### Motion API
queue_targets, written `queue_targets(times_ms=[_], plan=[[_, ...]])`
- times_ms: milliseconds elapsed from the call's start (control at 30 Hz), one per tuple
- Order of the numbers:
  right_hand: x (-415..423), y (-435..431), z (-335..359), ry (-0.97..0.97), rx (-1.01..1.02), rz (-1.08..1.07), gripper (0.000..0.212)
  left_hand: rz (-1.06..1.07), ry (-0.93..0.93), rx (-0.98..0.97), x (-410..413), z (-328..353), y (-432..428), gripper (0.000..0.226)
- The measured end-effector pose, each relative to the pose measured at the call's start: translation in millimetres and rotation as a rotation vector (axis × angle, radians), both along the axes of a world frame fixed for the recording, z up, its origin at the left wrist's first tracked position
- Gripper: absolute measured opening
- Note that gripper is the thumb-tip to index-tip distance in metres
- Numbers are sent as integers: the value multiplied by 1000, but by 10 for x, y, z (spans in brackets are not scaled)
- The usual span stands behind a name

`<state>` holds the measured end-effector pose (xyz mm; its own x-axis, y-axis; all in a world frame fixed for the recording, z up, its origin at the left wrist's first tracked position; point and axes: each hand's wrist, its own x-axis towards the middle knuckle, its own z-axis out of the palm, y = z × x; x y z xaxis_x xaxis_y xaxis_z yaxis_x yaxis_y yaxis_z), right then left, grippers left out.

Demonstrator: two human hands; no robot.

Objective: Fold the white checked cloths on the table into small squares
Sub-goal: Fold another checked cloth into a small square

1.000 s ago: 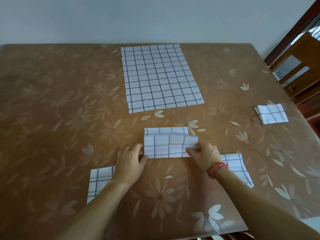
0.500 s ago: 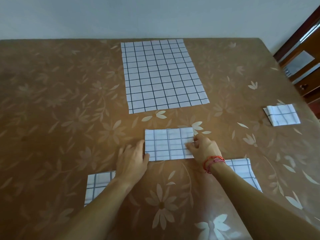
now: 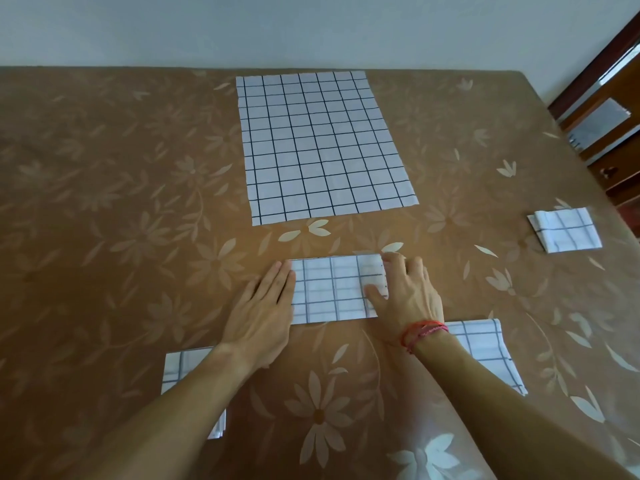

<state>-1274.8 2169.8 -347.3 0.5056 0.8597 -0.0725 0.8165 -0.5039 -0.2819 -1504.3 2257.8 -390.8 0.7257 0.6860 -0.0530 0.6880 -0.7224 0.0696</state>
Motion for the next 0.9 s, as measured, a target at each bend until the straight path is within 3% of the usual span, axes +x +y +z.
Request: queue_targets(times_ms=[100, 200, 300, 700, 900], plan=[[-188, 120, -13, -137, 142, 295, 51, -27, 15, 9, -6, -2, 7, 59], [-456, 291, -143, -132, 69, 574, 63, -39, 14, 19, -19, -3, 19, 59], [-613, 419, -328, -170, -40, 709, 66, -65, 24, 26, -30, -16, 45, 60], [-567, 400, -478, -182, -145, 701, 72, -113, 33, 32, -94, -61, 107, 61], [47, 65, -339, -226, -237, 662, 76, -93, 36, 23, -80, -64, 99, 62]])
